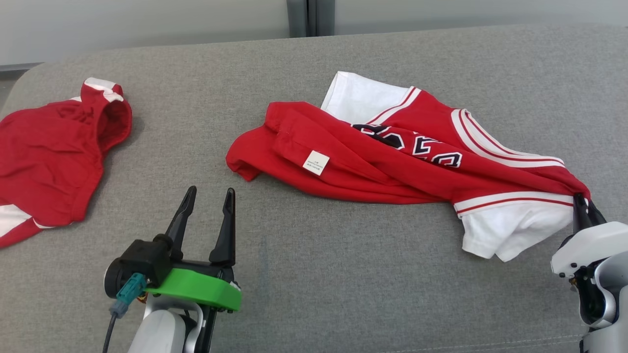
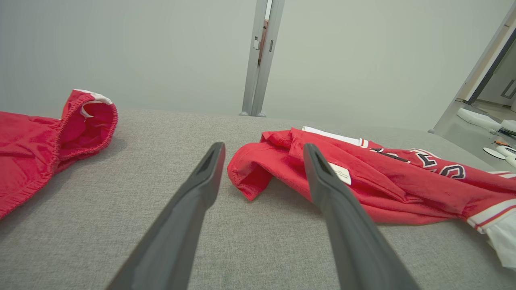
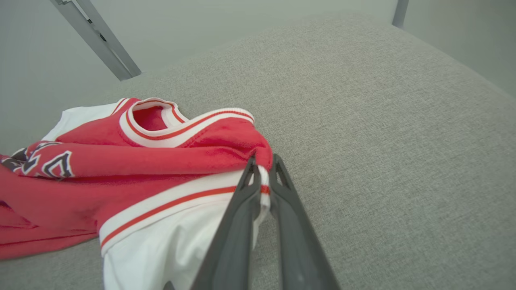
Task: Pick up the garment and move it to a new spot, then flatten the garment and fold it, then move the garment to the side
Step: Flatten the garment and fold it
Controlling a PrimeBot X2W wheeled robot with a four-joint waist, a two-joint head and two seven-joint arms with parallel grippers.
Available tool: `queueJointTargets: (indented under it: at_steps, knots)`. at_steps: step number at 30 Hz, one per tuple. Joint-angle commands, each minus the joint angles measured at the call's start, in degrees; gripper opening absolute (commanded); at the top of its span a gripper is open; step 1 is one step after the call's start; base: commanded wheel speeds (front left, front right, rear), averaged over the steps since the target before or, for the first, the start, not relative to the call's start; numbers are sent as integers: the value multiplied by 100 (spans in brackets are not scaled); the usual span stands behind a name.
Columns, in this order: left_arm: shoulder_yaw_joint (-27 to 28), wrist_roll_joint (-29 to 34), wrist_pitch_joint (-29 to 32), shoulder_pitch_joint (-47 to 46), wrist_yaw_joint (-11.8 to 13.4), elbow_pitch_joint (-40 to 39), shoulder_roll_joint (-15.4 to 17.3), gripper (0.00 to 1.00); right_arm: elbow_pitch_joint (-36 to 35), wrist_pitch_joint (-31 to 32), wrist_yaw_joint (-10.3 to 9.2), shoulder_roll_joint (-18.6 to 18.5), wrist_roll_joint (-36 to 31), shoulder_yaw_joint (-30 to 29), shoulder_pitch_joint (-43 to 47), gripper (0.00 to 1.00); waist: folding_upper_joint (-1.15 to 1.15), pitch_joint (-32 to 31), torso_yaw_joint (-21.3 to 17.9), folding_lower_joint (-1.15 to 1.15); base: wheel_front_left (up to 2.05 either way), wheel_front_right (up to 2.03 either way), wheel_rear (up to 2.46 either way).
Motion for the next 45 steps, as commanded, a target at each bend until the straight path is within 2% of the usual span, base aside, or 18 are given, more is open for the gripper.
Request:
queueJointTargets:
  at_steps: [1, 4, 8, 15, 20, 24, 30, 33, 38, 41, 45]
  knots:
    - [12, 34, 5, -58, -23, 22, 17, 100, 61, -76, 1, -18, -46, -9, 61, 100, 0, 1, -33, 0, 0, 0, 0]
    - [-16, 33, 5, -76, -23, 44, 17, 100, 108, -386, 1, -21, -213, -44, 27, 100, 0, -20, -45, 0, 0, 0, 0]
    - [-38, 69, 5, -76, -23, 85, 17, 100, -134, -1108, 1, -15, -457, 122, 88, 100, 0, -56, -57, 0, 0, 0, 0]
    - [49, 167, 5, -59, -23, 116, 17, 100, -672, -2106, 1, -14, -948, 1158, 501, 100, 0, -160, -79, 0, 0, 0, 0]
    - [89, 197, 5, 59, -23, 154, 17, 100, -629, -2370, 1, -17, -1034, 1668, 689, 100, 0, -241, -77, 0, 0, 0, 0]
    - [76, 158, 5, 26, -23, 278, 16, 100, -540, -2428, 1, -21, -983, 1823, 718, 100, 0, -278, -95, 0, 0, 0, 0]
    - [-299, 8, 78, -784, -23, 1096, 48, 100, -549, -2410, 1, -18, -921, 1946, 613, 100, 0, -148, -233, 0, 0, 0, 0]
    - [-415, -178, 447, -1554, -22, 1692, 39, 100, -578, -2351, 1, -16, -881, 2058, 559, 100, 0, 21, -409, 0, 0, 0, 0]
    - [-464, -347, 1332, -2657, 138, 2710, 23, 100, -525, -2327, 1, -21, -729, 2386, 424, 100, 0, 288, -870, 0, 0, 0, 0]
    - [-460, -569, 1835, -2988, 199, 3169, 27, 100, -489, -2370, 1, -16, -641, 2470, 380, 100, 0, 377, -1067, 0, 0, 0, 0]
    - [-530, -603, 2153, -3276, 403, 3500, 23, 100, -442, -2425, 1, -15, -556, 2572, 346, 100, 0, 434, -1224, 0, 0, 0, 0]
